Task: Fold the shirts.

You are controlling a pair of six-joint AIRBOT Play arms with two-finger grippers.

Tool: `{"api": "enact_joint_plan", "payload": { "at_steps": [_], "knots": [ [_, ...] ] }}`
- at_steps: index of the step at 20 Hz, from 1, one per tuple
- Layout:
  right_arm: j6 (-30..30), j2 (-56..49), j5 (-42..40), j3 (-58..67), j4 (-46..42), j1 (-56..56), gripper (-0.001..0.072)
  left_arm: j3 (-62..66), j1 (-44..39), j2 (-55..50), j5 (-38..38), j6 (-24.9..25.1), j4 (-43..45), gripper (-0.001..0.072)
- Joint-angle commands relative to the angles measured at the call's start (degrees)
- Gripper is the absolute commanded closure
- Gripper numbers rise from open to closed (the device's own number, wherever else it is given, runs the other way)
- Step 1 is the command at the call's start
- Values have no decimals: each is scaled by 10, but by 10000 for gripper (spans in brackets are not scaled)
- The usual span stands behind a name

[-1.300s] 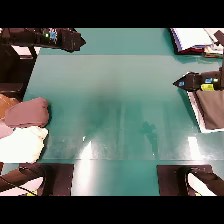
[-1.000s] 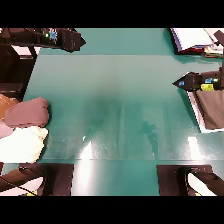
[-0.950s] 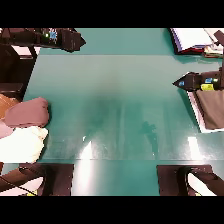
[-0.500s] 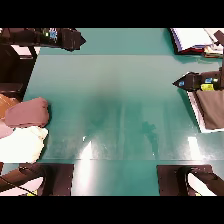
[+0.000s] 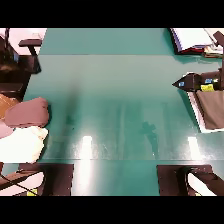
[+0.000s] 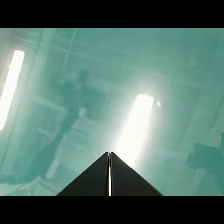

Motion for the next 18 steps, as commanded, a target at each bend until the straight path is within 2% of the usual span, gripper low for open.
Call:
{"api": "enact_joint_plan", "payload": {
  "at_steps": [1,5,7,8,9,10,11,15,18],
  "knots": [
    [0,0,1,0,0,1,696,-126,81,1,15,-14,29,42],
    [0,0,1,0,0,1,696,-301,114,0,146,-17,30,43],
    [0,0,-6,0,0,1,696,-346,113,-1,179,-33,36,44],
    [0,0,-12,0,0,1,696,-354,113,-1,178,-42,36,85],
    [0,0,-19,0,0,1,696,-354,113,0,171,-44,36,375],
    [0,0,-26,0,0,1,696,-352,113,5,166,-44,36,618],
    [0,0,-32,1,0,1,696,-345,113,11,162,-44,36,683],
    [0,0,-39,21,1,0,696,-250,105,97,156,-44,23,684],
    [0,-10,-39,95,0,0,696,-111,44,172,119,-36,20,685]
  ]
}}
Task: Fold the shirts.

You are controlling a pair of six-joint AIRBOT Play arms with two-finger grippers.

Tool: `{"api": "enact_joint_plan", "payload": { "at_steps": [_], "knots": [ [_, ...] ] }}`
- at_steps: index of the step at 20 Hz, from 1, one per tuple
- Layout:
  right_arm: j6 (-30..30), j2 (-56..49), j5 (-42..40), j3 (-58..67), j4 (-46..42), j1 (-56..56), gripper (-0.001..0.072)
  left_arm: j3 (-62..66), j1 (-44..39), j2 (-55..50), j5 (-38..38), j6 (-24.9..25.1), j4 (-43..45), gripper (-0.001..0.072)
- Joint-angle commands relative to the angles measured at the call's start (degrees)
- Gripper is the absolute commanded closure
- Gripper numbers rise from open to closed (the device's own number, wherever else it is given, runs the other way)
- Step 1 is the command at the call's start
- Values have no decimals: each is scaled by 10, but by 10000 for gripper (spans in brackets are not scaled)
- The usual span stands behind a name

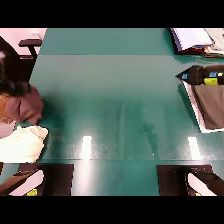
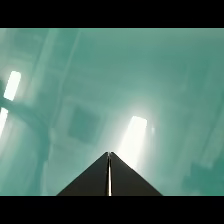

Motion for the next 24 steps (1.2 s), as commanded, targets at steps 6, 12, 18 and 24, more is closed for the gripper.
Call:
{"api": "enact_joint_plan", "payload": {
  "at_steps": [6,12,18,24],
  "knots": [
    [0,-64,12,208,0,0,697,289,-268,76,-83,14,-7,686],
    [0,-123,89,335,-1,0,696,289,-468,-50,-92,14,-8,685],
    [0,-132,127,363,-1,0,696,290,-568,-232,25,38,-113,99],
    [0,-132,145,362,-1,0,696,292,-382,-206,-66,17,-70,104]
  ]
}}
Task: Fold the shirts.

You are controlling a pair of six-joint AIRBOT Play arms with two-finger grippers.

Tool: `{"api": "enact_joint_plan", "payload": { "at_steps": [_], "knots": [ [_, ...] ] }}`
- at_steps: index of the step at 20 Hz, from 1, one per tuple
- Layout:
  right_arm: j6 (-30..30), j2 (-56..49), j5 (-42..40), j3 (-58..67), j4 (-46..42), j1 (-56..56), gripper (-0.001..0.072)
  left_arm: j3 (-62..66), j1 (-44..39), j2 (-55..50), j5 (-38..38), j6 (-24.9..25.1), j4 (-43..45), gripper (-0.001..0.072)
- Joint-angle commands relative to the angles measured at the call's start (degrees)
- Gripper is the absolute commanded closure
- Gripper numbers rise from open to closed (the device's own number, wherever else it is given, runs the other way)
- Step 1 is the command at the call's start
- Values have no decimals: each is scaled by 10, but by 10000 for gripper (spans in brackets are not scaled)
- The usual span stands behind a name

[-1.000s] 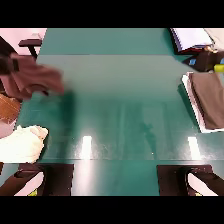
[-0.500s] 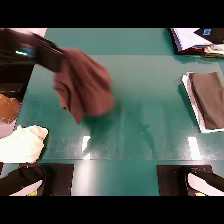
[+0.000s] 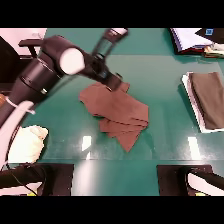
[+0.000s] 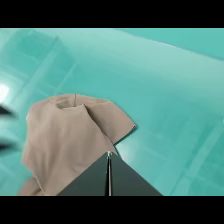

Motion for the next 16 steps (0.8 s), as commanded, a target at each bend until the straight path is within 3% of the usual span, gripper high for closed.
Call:
{"api": "enact_joint_plan", "payload": {
  "at_steps": [1,6,10,16],
  "knots": [
    [0,-1,13,2,0,0,696,-9,134,3,-52,-20,-1,104],
    [0,-2,12,2,0,0,696,-155,313,-7,25,-19,-146,104],
    [0,-5,12,2,-1,0,696,-228,324,-68,76,-10,-167,104],
    [0,-5,13,2,-1,0,696,-228,324,-153,123,42,-280,105]
  ]
}}
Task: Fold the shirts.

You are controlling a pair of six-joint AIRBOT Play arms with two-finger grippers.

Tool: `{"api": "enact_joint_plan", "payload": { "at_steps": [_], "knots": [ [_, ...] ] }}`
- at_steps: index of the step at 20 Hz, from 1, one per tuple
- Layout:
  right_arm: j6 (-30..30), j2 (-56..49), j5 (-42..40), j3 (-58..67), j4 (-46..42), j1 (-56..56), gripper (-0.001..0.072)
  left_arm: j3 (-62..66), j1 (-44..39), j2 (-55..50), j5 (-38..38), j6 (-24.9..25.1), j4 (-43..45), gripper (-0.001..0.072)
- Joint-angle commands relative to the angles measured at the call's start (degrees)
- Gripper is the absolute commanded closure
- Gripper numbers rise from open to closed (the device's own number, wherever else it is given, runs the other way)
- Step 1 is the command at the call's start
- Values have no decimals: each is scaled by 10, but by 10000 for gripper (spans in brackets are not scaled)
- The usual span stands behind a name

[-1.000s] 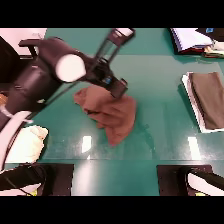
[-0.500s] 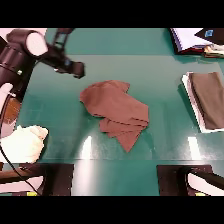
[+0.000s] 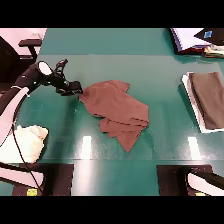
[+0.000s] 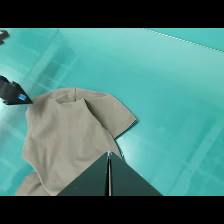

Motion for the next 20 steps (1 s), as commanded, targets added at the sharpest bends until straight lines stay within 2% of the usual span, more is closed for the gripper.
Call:
{"api": "enact_joint_plan", "payload": {
  "at_steps": [1,5,7,11,14,15,16,17,20],
  "knots": [
    [0,0,0,0,0,0,696,-7,1,-32,36,34,-66,105],
    [1,1,-3,-35,1,0,696,-6,-19,-32,48,35,-67,113],
    [12,2,1,-83,1,-1,696,6,-19,-31,28,50,-66,680],
    [13,6,4,-218,0,-28,696,89,-18,-21,-48,61,-15,683],
    [13,23,-37,-370,1,-51,693,131,-18,13,-46,67,5,683],
    [13,26,-61,-422,2,-52,566,139,-18,24,-43,71,5,683],
    [13,24,-90,-474,3,-50,254,142,-18,34,-41,71,5,683],
    [13,14,-118,-516,10,-43,195,143,-18,39,-42,71,5,683],
    [-14,-44,-178,-574,63,-1,197,143,-18,40,-50,71,5,683]
  ]
}}
